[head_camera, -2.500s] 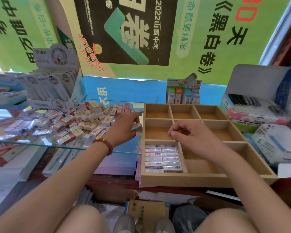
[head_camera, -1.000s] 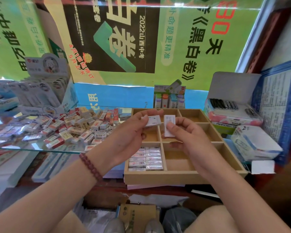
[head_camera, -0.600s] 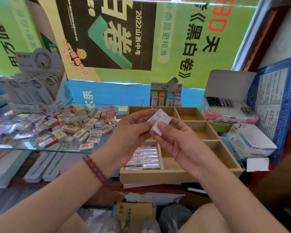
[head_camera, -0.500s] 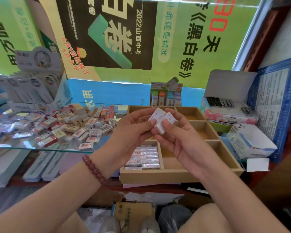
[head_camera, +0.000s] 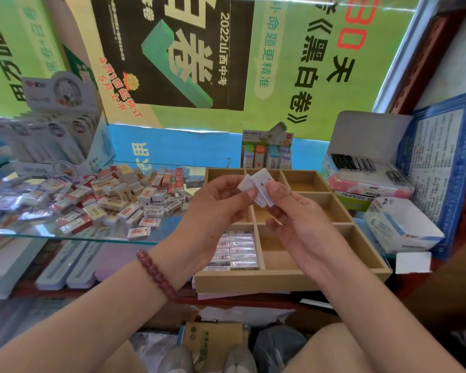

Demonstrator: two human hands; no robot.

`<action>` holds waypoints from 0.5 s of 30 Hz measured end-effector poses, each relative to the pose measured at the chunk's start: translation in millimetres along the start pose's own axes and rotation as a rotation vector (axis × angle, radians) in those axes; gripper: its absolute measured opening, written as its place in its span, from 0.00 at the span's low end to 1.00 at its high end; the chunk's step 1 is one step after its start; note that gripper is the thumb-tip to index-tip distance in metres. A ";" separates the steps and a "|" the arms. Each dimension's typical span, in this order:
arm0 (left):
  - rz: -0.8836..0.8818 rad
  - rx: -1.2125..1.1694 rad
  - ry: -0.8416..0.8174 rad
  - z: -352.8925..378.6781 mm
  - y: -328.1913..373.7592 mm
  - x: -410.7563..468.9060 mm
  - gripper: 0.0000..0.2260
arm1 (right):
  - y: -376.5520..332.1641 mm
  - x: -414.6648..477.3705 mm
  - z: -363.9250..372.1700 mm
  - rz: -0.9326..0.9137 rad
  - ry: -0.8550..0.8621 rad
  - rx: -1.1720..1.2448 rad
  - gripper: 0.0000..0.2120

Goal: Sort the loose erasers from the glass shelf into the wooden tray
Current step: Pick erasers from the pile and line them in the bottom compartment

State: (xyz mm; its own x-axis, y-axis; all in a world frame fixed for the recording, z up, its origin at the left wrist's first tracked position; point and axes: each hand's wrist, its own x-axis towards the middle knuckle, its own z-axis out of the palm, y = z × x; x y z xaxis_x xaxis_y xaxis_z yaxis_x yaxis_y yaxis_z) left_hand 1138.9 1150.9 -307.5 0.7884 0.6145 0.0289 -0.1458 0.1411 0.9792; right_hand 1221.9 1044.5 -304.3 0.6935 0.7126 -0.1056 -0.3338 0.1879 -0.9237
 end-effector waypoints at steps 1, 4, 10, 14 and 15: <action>0.005 0.001 -0.004 0.6 0.2 -1.2 0.07 | -0.2 0.2 -0.2 -0.002 -0.006 0.002 0.20; 0.047 0.096 -0.013 1.2 1.5 -3.0 0.08 | 0.1 1.8 -2.8 -0.033 0.017 -0.047 0.21; 0.060 0.214 -0.109 -0.5 7.6 -4.8 0.10 | 0.5 1.8 -10.4 -0.219 0.041 -0.379 0.12; 0.060 0.221 -0.146 -5.4 7.0 -1.7 0.15 | -0.2 6.1 -15.6 -0.369 -0.010 -0.561 0.07; 0.055 0.212 -0.155 -6.5 7.7 -0.7 0.15 | -0.8 7.4 -16.9 -0.396 -0.026 -0.584 0.07</action>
State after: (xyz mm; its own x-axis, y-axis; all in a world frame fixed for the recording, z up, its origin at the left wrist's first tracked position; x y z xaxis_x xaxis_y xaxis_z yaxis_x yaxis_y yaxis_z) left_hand 1133.3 1156.6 -301.2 0.8671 0.4885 0.0978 -0.0755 -0.0652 0.9950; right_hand 1238.1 1038.2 -310.5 0.6737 0.6832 0.2819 0.3435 0.0483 -0.9379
